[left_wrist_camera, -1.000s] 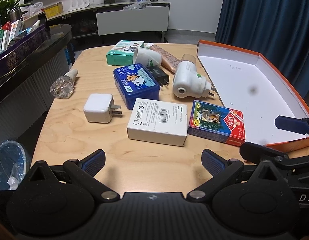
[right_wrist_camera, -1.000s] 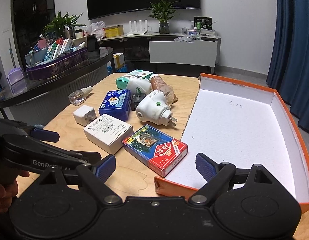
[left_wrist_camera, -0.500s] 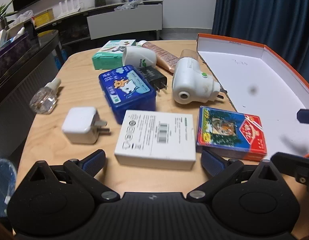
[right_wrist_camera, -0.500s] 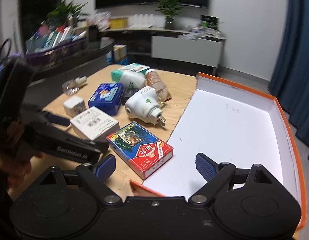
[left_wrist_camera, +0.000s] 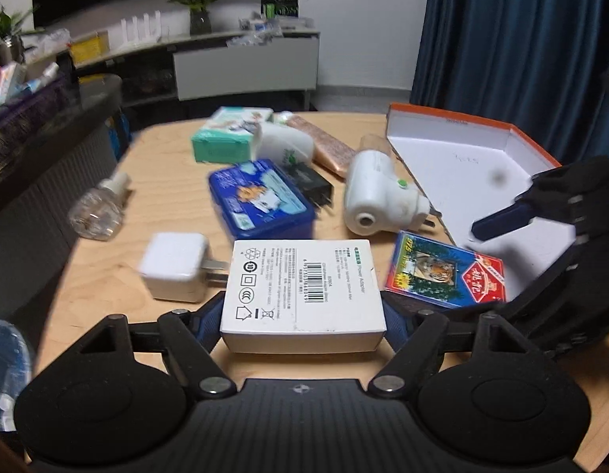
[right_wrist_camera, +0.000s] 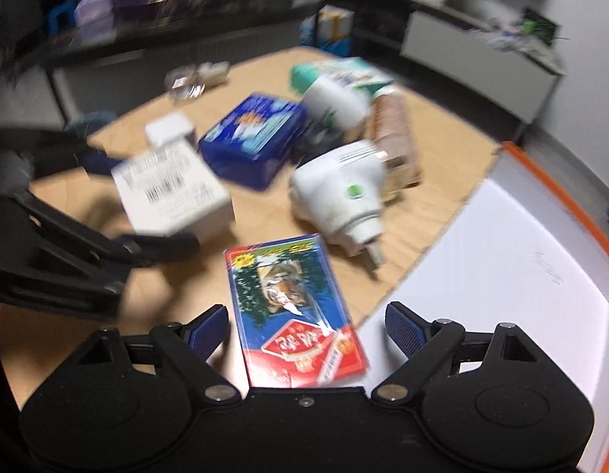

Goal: Organize rigid objects
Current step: 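Close left gripper on white barcode box while right gripper grasps red card box, then carry white box with left gripper while right gripper carries card box over tray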

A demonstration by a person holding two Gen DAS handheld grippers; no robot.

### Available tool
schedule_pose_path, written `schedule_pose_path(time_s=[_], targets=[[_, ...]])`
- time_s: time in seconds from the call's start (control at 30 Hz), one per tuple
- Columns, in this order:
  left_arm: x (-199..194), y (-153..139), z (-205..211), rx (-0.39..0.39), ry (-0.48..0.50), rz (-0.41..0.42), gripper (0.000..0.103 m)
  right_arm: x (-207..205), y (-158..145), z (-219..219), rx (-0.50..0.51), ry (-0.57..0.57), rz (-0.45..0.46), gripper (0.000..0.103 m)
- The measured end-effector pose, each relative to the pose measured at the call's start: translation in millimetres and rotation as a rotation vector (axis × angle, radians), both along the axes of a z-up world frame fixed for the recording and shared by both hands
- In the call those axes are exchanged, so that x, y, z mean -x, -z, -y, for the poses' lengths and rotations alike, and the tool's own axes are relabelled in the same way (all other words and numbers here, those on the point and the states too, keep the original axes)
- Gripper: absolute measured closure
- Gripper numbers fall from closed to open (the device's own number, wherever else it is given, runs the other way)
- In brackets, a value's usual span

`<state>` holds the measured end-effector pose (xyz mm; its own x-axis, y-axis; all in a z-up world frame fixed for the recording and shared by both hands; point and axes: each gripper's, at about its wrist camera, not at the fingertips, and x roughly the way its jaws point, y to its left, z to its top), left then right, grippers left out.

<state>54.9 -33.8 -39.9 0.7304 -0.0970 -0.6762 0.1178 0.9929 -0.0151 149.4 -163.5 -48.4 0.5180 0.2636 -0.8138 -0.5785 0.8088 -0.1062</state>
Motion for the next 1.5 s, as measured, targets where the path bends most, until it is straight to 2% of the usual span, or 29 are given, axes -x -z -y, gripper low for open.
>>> schedule_pose_path(time_s=[0.07, 0.1, 0.13, 0.17, 0.2, 0.37, 0.57, 0.77, 1.03, 1.2, 1.5], targets=[[3, -3, -5, 0.016, -0.011, -0.001, 0.024, -7, 0, -3, -0.014, -0.005, -0.019, 0.001], [4, -4, -7, 0.014, -0.016, 0.003, 0.024, -11, 1, -4, -0.025, -0.005, -0.037, 0.005], [5, -5, -8, 0.015, -0.023, 0.006, 0.024, -13, 0, -3, -0.045, -0.001, -0.045, 0.011], [5, -6, -10, 0.024, -0.027, 0.005, 0.024, -14, -2, -2, -0.079, -0.001, -0.062, 0.029], [5, -7, -11, 0.037, -0.031, 0.004, 0.024, -13, -2, -1, -0.082, 0.014, -0.060, 0.031], [5, -17, -12, 0.053, -0.041, 0.020, 0.024, 3, -4, 1, -0.099, 0.090, -0.006, 0.032], [4, -35, 1, 0.085, -0.039, 0.050, 0.024, 24, -31, 27, -0.229, 0.236, 0.090, 0.032], [-18, -53, 30, 0.097, 0.032, 0.075, 0.024, 30, -60, 76, -0.271, 0.441, 0.200, 0.032], [-70, -66, 86, 0.090, 0.169, 0.074, 0.024, 23, -90, 153, -0.257, 0.661, 0.297, 0.032], [-94, -67, 108, 0.100, 0.174, 0.097, 0.024, 14, -93, 179, -0.251, 0.715, 0.321, 0.032], [-125, -55, 131, 0.116, 0.133, 0.092, 0.024, -17, -65, 195, -0.253, 0.726, 0.266, 0.032]])
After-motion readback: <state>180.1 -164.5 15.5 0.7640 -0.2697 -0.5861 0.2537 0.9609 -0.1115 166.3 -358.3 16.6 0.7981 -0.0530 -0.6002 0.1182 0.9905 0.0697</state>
